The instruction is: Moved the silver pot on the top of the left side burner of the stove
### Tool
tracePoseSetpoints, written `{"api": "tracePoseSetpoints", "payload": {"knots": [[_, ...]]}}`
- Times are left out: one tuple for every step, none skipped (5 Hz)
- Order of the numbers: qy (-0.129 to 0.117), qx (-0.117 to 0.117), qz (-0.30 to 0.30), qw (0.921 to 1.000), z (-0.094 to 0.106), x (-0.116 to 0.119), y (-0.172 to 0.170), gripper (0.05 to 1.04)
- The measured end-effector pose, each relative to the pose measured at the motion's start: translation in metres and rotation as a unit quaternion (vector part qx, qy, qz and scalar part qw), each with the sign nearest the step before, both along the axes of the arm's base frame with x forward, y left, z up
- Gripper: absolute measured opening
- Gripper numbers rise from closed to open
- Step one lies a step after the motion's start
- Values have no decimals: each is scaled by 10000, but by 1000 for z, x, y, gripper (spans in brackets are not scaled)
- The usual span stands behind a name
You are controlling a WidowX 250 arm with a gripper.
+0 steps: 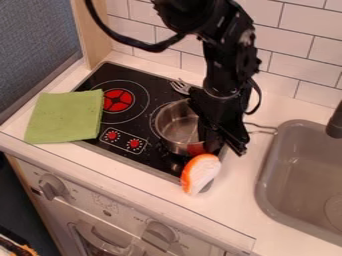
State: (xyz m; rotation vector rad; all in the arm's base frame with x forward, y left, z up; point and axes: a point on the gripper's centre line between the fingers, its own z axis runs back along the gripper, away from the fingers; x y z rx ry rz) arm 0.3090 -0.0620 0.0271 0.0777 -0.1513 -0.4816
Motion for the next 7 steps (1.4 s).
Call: {"api": "tracePoseSetpoints", "payload": {"knots": [[85,39,73,9999,-8,0,1,102],[212,32,273,9994,-13,-2,5,281],[230,16,431,9988,-13,-2,7,590],[293,19,393,9988,-13,-3,10,896],[276,9,576,9980,-7,-5,25,1009],[103,-193,619,9978,9,-2,26,1005],[-185,-293,569,9978,32,-2,25,1001]]}}
